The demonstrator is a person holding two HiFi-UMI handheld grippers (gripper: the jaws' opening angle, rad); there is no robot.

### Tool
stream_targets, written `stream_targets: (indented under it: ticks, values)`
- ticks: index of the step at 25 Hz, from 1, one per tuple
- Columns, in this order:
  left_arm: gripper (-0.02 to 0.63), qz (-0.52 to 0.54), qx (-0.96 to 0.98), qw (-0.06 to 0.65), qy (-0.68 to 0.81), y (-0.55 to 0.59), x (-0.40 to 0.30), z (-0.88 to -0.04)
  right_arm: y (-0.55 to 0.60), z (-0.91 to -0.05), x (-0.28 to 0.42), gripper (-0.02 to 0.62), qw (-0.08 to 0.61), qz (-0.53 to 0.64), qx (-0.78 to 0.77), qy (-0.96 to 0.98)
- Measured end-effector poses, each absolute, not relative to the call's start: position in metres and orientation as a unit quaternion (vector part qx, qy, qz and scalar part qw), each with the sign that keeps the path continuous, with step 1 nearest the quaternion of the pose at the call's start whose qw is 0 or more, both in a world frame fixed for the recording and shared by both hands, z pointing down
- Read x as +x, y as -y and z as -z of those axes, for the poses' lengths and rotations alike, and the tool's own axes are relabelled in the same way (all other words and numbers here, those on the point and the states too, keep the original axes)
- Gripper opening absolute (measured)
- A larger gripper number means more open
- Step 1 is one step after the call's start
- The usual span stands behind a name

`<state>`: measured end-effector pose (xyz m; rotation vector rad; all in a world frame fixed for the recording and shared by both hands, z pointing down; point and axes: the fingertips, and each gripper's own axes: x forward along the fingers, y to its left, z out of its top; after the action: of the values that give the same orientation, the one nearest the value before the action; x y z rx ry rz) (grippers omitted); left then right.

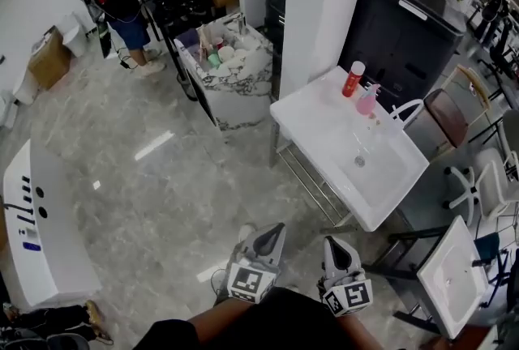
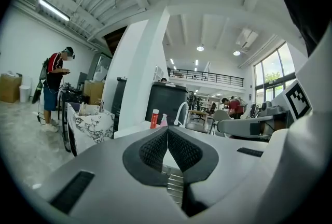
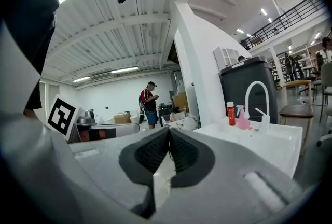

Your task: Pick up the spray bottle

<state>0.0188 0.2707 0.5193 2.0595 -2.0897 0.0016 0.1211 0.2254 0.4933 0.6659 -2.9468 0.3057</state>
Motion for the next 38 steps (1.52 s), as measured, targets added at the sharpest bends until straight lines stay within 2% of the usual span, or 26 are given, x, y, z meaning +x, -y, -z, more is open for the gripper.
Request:
stream_targets:
  ticks: [7, 10, 16, 26, 38]
  values:
    - [0.017, 0.009, 0.729, 0.123, 0.673, -0.209, -0.085, -0.522, -0.157, -0.48, 0.023, -0.002, 0.059, -0.1, 0.273, 0.955]
    - [0.018, 0.023, 0.737, 0.134, 0.662, -0.187, -0.122, -0.501, -0.132, -0.473, -0.003, -0.002, 0.058, -0.101, 0.311, 0.943]
    - [0.018, 0.004, 0.783, 0.109, 0.612, -0.154, -0.166, -0.507, -0.098, -0.472, -0.038, -0.002, 0.064, -0.099, 0.397, 0.91]
    - [0.018, 0.014, 0.818, 0.12, 0.562, -0.113, -0.169, -0.523, -0.083, -0.504, -0.048, -0.002, 0.107, -0.11, 0.442, 0.884]
    - [0.018, -0.022, 0.837, 0.114, 0.535, -0.016, -0.155, -0.537, 0.006, -0.502, -0.025, -0.002, 0.06, -0.112, 0.493, 0.861]
